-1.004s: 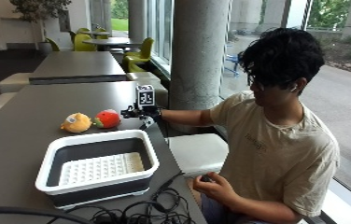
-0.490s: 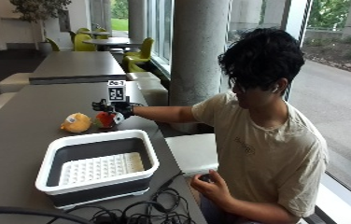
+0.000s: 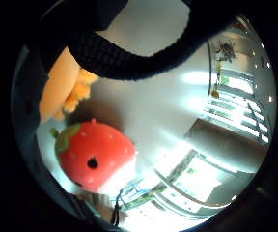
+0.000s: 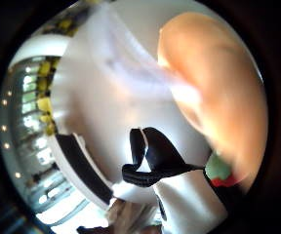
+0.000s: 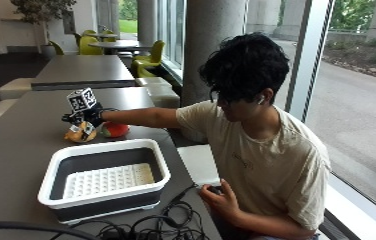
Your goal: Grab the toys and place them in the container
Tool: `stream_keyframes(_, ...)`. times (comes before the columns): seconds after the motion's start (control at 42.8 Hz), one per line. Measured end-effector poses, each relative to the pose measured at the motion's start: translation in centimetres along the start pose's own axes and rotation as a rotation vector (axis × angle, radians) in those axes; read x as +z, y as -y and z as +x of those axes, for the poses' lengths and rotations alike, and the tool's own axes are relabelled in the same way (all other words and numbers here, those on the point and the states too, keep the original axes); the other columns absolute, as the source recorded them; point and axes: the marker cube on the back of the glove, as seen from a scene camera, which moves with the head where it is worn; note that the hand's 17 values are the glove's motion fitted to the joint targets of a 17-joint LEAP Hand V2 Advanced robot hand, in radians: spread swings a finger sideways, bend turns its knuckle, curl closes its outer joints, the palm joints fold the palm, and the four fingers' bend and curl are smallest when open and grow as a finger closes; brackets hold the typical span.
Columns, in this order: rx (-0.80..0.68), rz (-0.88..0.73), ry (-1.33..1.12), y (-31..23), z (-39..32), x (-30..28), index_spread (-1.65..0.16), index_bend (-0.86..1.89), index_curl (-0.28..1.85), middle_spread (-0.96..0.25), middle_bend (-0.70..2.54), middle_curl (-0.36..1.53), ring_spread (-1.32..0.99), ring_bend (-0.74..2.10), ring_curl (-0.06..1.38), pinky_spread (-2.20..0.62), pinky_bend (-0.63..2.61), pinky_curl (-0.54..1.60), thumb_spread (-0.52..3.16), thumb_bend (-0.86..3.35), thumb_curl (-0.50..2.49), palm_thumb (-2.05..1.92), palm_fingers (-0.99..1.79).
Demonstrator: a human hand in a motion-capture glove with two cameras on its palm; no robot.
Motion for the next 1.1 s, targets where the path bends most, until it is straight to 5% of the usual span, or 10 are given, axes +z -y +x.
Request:
stream_keyframes(0.234,-0.037,-0.185,0.244,2.6,-1.2,2.8,-0.26,-0.05,0.03,0.02,0.08,0.15,0.02,0.23,0.28,0.02,1.30,0.43,1.23,0.05,0.30,0.16,-0.36)
stream_keyframes(0.444,0.046,0.018,0.218,2.7,-2.0,1.2,-0.31,0.18,0.08,-0.03,0.23,0.20,-0.07,0.62,0.37,-0.12,1.14,0.37,1.35,0.17,0.37,0.40,0.32)
stream_keyframes(0.537,-0.086,0.122,0.198,2.0,-2.8,-0.4,-0.30,0.20,0.10,-0.09,0.33,0.24,-0.19,0.78,0.39,-0.25,1.11,0.34,1.34,0.26,0.44,0.58,0.71)
stream_keyframes(0.607,-0.222,0.195,0.188,1.6,-3.0,-1.5,-0.31,0.21,0.13,-0.13,0.35,0.26,-0.24,0.81,0.43,-0.30,1.10,0.35,1.28,0.27,0.48,0.64,0.74)
stream_keyframes(0.771,-0.229,0.250,0.243,1.4,3.4,-2.2,-0.32,0.28,0.18,-0.20,0.41,0.31,-0.36,0.86,0.48,-0.36,1.05,0.37,1.10,0.26,0.57,0.72,0.84)
stream_keyframes(1.098,-0.392,0.351,0.318,-10.6,1.1,-8.0,-0.35,0.39,0.26,-0.30,0.52,0.40,-0.49,0.91,0.56,-0.40,1.05,0.42,0.86,0.22,0.70,0.76,0.85)
